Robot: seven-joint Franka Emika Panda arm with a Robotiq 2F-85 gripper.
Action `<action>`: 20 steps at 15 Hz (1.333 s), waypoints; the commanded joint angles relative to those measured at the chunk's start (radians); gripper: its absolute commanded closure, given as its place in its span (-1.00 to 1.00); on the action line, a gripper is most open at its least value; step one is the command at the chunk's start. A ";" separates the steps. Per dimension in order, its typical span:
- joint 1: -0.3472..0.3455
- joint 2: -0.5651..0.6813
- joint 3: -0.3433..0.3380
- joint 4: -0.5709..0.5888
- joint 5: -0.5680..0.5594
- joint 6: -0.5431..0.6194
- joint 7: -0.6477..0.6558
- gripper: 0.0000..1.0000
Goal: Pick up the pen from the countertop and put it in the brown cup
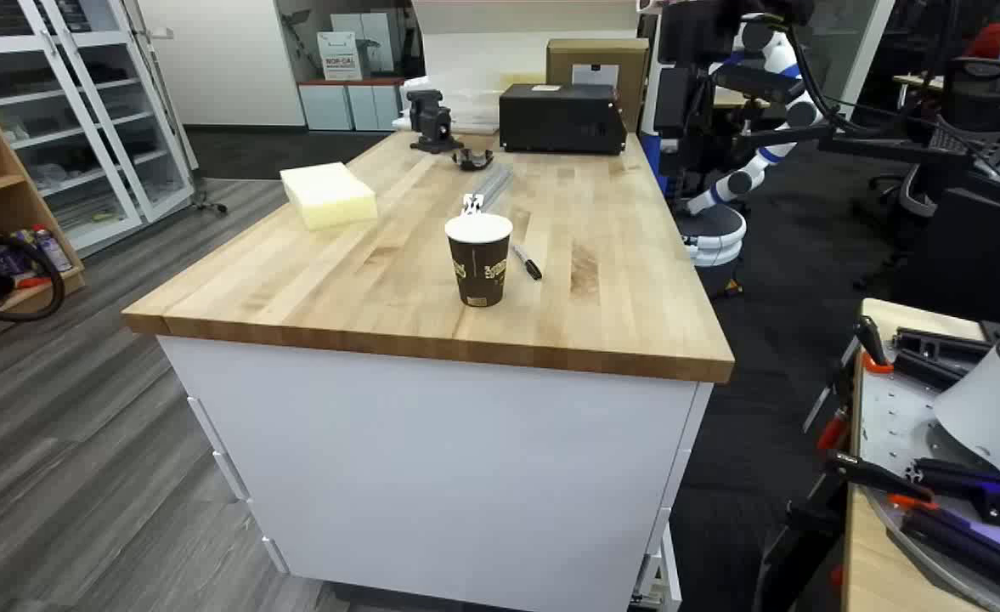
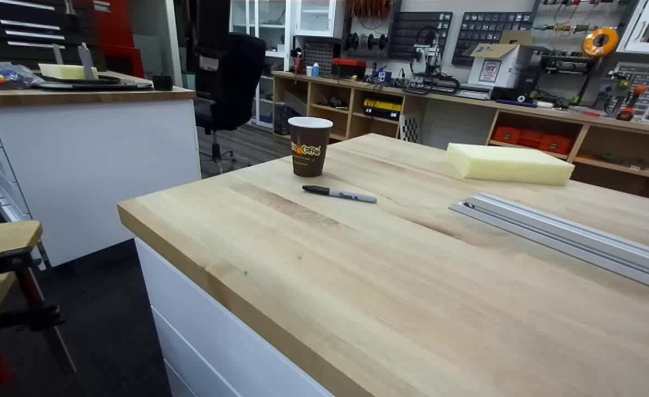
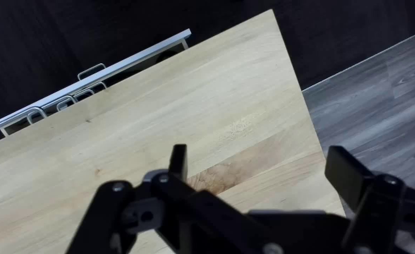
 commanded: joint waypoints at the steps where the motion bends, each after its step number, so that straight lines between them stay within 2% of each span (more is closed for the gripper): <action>1: -0.005 0.000 0.004 0.001 0.001 -0.002 -0.001 -1.00; 6: -0.005 0.000 0.004 0.001 0.001 -0.002 -0.001 -1.00; 9: 0.000 0.119 0.014 0.093 0.001 0.002 0.013 -1.00; 12: 0.009 0.245 0.048 0.196 -0.010 0.007 0.080 -1.00; 15: 0.007 0.385 0.073 0.334 -0.043 0.019 0.229 -1.00; 18: 0.030 0.471 0.073 0.437 -0.161 0.039 0.455 -1.00; 20: 0.054 0.486 0.059 0.474 -0.255 0.017 0.581 -1.00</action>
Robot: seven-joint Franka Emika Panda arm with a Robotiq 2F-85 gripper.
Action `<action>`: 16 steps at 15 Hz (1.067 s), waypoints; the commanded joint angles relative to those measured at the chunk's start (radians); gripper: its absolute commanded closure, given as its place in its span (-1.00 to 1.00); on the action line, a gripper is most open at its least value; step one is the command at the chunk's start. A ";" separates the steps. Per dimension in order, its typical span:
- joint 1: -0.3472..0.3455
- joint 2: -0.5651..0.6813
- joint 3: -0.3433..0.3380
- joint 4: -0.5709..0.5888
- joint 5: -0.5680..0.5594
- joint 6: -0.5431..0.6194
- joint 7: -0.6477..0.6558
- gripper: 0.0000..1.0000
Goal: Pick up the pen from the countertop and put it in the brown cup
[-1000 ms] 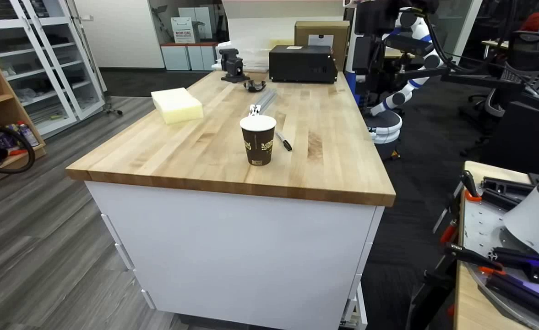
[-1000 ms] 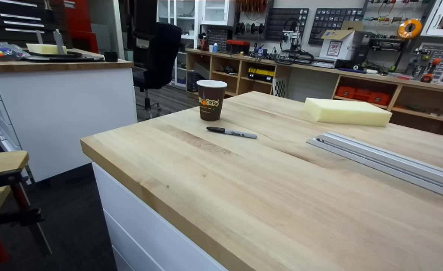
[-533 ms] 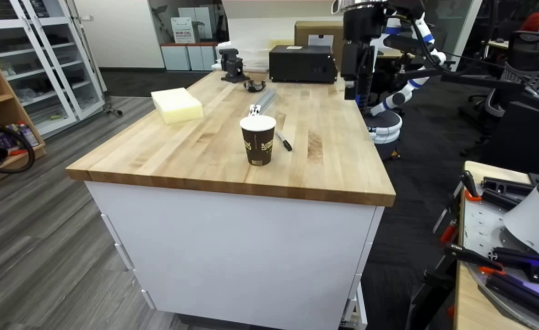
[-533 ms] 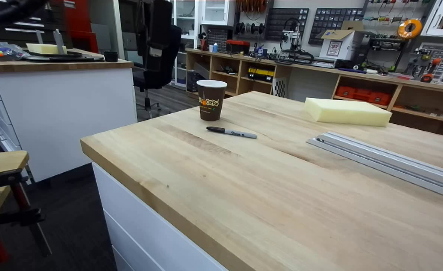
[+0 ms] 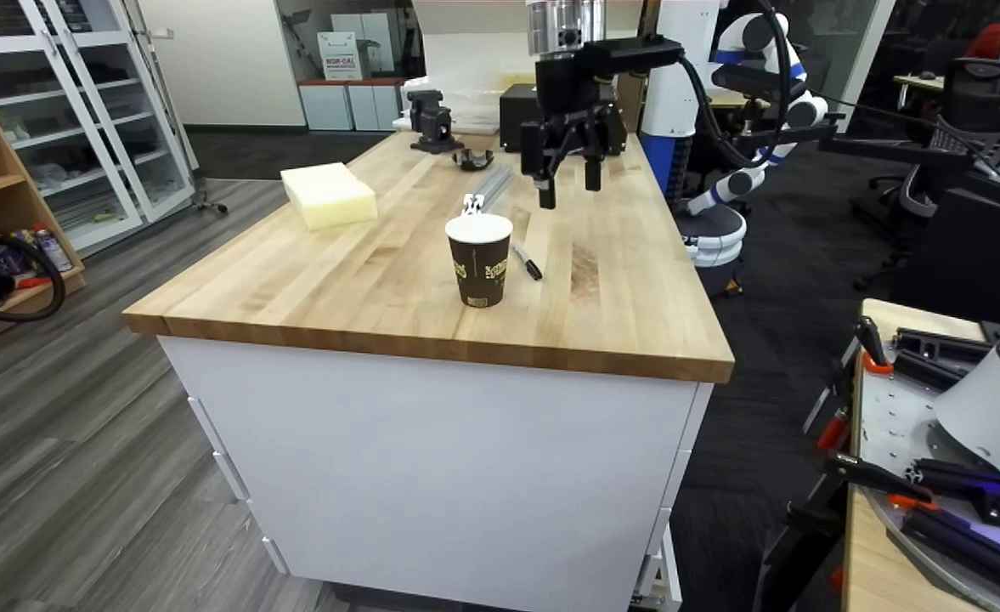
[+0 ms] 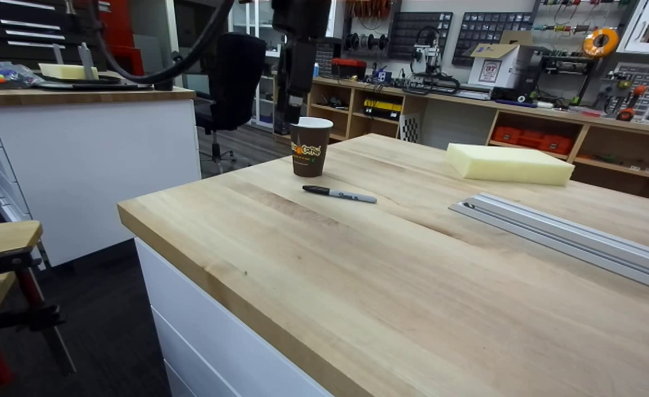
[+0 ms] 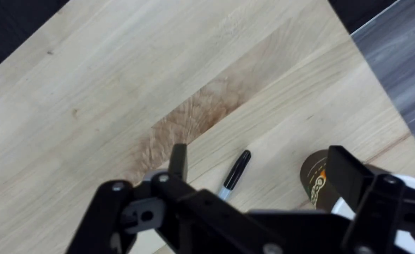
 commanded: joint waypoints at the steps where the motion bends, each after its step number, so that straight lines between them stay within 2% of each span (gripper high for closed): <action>1: 0.050 0.054 -0.021 0.102 -0.144 -0.040 0.247 -1.00; 4: 0.080 0.106 -0.024 0.140 -0.197 -0.069 0.436 -1.00; 7: 0.087 0.153 -0.021 0.147 -0.159 -0.045 0.524 -1.00; 11: 0.081 0.196 -0.026 0.140 -0.124 0.012 0.537 -1.00; 16: 0.053 0.160 -0.046 0.131 -0.091 0.032 0.460 -1.00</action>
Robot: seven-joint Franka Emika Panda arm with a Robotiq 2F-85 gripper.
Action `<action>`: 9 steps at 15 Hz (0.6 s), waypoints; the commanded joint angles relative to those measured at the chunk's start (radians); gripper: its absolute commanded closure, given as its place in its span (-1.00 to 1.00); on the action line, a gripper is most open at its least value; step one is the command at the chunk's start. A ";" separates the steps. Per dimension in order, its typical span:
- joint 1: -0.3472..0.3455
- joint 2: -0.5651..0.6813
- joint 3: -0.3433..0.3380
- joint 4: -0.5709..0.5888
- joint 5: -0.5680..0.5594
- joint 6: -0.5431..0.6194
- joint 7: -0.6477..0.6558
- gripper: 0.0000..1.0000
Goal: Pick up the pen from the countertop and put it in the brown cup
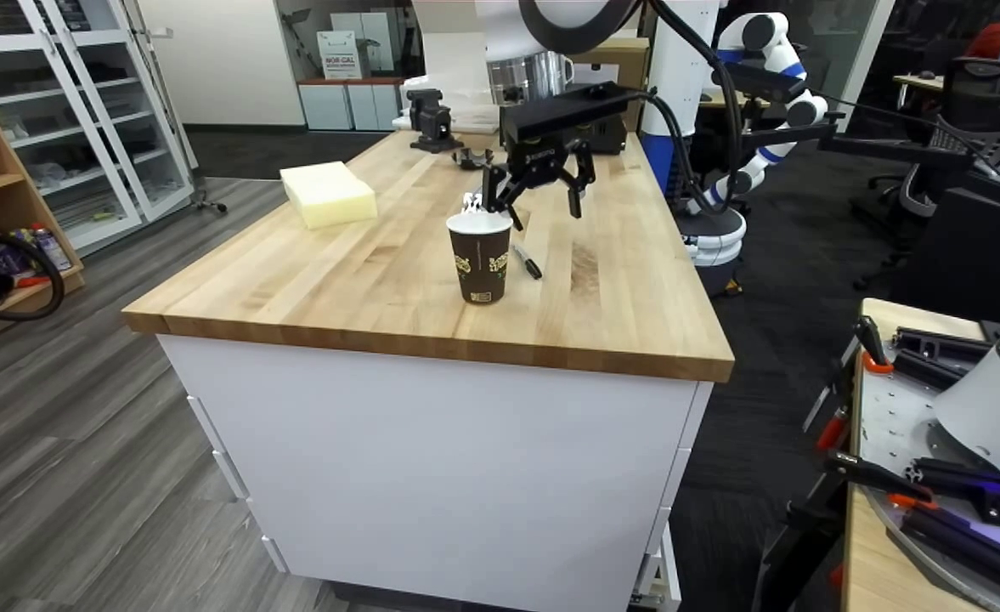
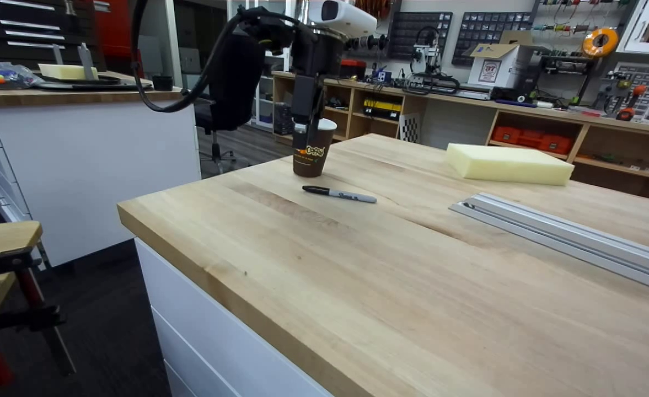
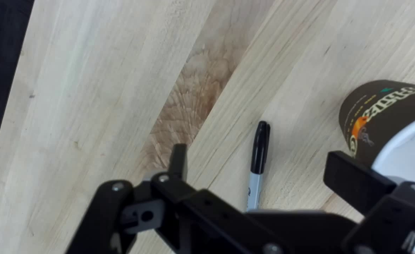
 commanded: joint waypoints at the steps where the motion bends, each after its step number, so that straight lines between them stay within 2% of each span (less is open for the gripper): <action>1: -0.011 -0.025 -0.018 0.009 0.031 0.016 -0.044 -1.00; 5: -0.013 -0.055 -0.020 0.056 0.032 -0.055 -0.102 -1.00; 9: -0.029 -0.058 -0.032 0.046 0.056 0.024 -0.121 -1.00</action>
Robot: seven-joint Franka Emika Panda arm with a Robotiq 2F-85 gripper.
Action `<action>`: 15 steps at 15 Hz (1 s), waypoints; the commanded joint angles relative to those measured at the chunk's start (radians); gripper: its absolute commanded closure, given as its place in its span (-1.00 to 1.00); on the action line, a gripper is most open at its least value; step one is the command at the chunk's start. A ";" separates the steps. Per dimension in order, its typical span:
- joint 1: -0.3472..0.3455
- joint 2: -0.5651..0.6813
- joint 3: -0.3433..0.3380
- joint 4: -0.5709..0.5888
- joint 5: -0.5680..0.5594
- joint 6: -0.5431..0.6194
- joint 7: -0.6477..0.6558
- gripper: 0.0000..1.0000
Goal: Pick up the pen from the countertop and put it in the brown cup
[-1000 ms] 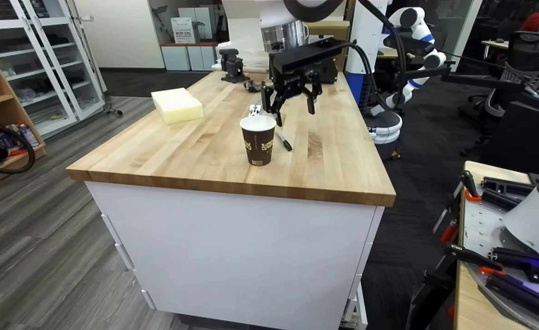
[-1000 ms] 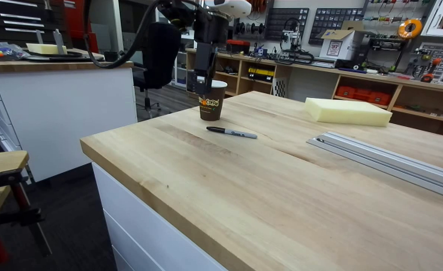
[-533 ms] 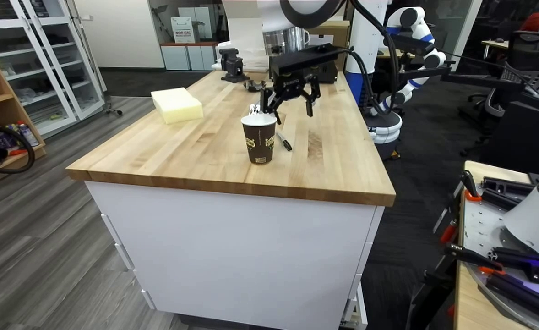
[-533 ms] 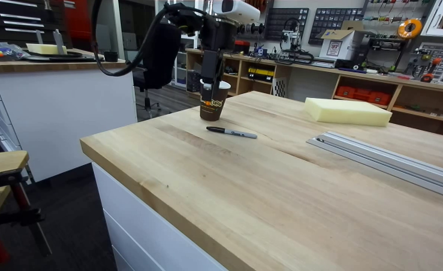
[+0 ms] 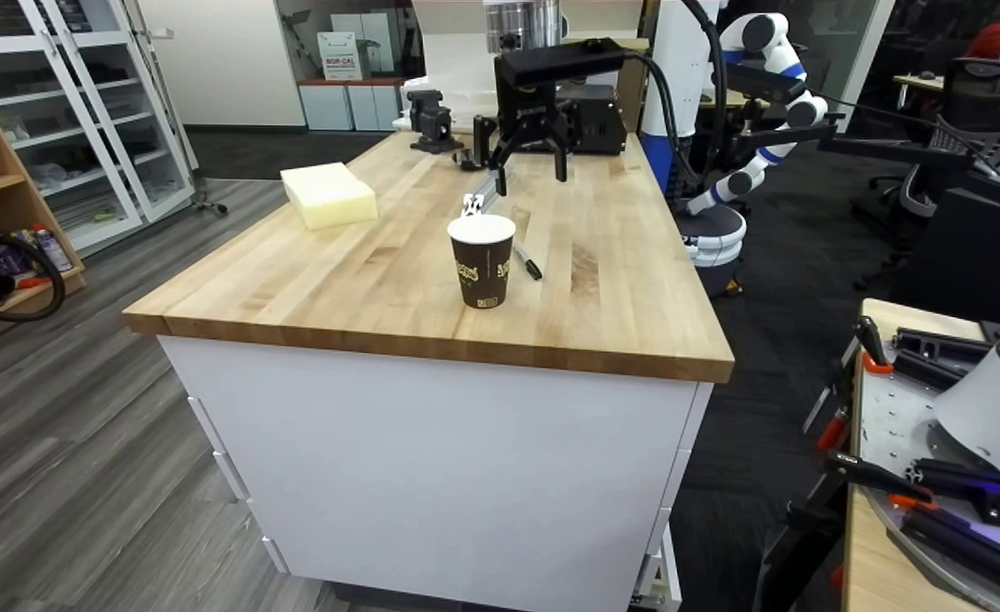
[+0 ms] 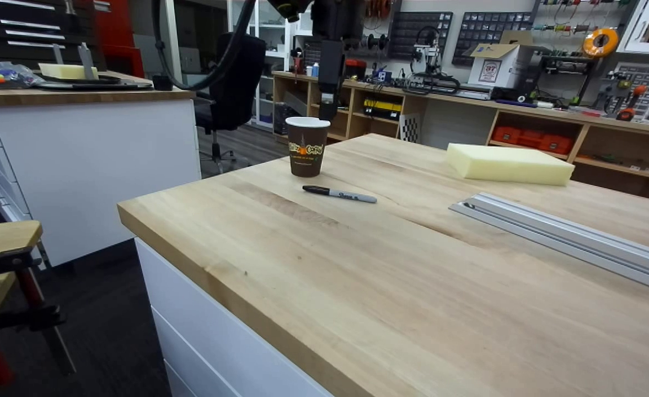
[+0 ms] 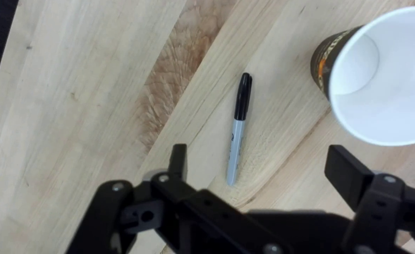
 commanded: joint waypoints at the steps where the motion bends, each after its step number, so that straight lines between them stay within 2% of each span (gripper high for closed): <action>1: -0.023 -0.020 -0.014 -0.027 0.049 0.064 -0.040 -1.00; 5: -0.056 0.004 -0.009 -0.060 0.182 0.207 -0.119 -1.00; 7: -0.057 0.023 -0.008 -0.072 0.225 0.237 -0.157 -1.00; 8: -0.042 0.022 -0.003 -0.105 0.232 0.254 -0.154 -1.00; 15: 0.020 0.085 -0.019 -0.118 0.164 0.191 -0.126 -1.00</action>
